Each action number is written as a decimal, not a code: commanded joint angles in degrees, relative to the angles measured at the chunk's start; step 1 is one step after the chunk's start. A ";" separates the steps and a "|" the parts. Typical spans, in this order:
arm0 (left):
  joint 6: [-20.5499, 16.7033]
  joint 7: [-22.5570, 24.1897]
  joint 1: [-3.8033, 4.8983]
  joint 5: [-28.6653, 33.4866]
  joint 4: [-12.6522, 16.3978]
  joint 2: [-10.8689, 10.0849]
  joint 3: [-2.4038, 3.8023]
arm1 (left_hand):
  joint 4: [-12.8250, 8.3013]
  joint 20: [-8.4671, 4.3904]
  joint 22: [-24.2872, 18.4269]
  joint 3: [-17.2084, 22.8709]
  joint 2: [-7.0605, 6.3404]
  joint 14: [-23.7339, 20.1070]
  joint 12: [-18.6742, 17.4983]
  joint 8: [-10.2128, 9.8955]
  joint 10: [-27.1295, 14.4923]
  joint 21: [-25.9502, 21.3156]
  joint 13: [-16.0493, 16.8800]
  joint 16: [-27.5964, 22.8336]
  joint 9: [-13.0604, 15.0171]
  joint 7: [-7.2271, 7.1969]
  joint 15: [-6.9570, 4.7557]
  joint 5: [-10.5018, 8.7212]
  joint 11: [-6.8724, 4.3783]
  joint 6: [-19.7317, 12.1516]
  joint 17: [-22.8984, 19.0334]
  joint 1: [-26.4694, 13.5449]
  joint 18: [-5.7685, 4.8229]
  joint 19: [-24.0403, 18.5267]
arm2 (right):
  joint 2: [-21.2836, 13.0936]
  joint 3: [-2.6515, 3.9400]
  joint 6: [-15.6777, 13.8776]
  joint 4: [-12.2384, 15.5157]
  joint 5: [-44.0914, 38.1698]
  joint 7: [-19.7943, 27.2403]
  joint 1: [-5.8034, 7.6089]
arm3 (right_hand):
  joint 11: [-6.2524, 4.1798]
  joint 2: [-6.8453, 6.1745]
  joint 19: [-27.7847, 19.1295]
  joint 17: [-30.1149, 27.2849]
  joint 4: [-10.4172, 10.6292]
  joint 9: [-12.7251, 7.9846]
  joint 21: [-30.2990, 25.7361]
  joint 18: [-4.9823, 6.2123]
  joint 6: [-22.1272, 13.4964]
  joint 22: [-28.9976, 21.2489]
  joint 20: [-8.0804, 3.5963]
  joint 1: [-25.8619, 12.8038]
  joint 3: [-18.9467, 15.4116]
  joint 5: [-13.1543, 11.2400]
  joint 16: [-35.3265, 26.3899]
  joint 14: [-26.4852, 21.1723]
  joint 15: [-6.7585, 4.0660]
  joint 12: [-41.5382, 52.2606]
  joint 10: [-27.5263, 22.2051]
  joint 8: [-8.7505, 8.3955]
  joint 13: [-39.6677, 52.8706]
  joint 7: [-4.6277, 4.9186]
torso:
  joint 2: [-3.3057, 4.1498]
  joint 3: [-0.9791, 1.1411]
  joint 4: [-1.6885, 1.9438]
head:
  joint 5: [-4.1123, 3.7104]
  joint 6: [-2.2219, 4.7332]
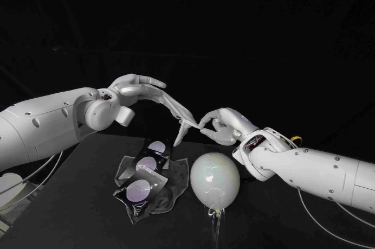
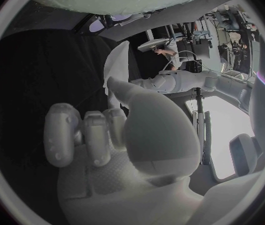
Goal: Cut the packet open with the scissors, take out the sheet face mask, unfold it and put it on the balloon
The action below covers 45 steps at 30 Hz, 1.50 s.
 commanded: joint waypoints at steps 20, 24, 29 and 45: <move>-0.78 0.23 0.12 -2.48 -0.54 0.21 0.08 | -0.12 -0.39 0.06 0.33 -0.12 0.02 0.29 -0.29 1.89 0.32 0.09 0.32 -0.13 0.36 -0.39 0.18 -1.30 0.44 0.14 0.50 0.79 0.16 | -0.77 0.01 3.89 -0.35 -15.28 -6.04 0.02 | -0.10 -0.20 0.27 15.05 -0.03 1.13 -0.03 -0.99 -0.29 11.81 -0.40 -0.33 0.49 -0.04 0.25 5.89 -0.40 0.46 1.95 0.56 8.97 0.09 | 0.05 0.03 -0.03 | 0.40 -0.33; -0.84 0.19 0.12 -2.88 -0.55 0.22 0.08 | -0.08 -0.38 0.06 0.34 -0.10 0.01 0.27 -0.29 1.92 0.33 0.10 0.32 -0.15 0.35 -0.38 0.18 -1.30 0.47 0.16 0.47 0.76 0.15 | -0.78 0.01 2.43 -0.87 -15.70 -7.08 0.03 | -0.11 -0.20 0.25 15.05 -0.05 1.16 -0.07 -0.98 -0.28 11.80 -0.41 -0.32 0.52 -0.04 0.25 5.89 -0.41 0.47 1.96 0.62 8.99 0.09 | 0.03 0.04 0.01 | 0.43 -0.40; -0.88 0.18 0.12 -3.27 -0.43 0.25 0.07 | -0.07 -0.37 0.05 0.35 -0.10 -0.01 0.26 -0.29 1.94 0.32 0.10 0.31 -0.16 0.34 -0.38 0.18 -1.31 0.48 0.17 0.46 0.75 0.13 | -0.67 0.02 0.43 -1.48 -15.36 -7.58 0.06 | -0.12 -0.21 0.29 15.05 -0.06 1.19 0.01 -0.99 -0.28 11.82 -0.41 -0.31 0.56 -0.05 0.25 5.89 -0.41 0.48 1.97 0.67 9.00 0.08 | 0.02 0.02 -0.02 | 0.47 -0.44; -2.08 0.50 0.11 -4.12 -0.78 0.22 0.06 | 0.00 -0.35 0.04 0.38 -0.07 -0.07 0.21 -0.31 1.99 0.31 0.12 0.29 -0.19 0.32 -0.37 0.18 -1.32 0.52 0.21 0.41 0.71 0.08 | -0.76 0.10 -6.81 -2.98 -7.96 -7.32 0.53 | -0.15 -0.21 0.27 15.05 -0.12 1.29 -0.04 -0.98 -0.29 11.81 -0.43 -0.28 0.75 -0.04 0.25 5.89 -0.44 0.51 2.01 0.87 9.04 0.06 | -0.06 0.00 -0.03 | 0.41 -0.44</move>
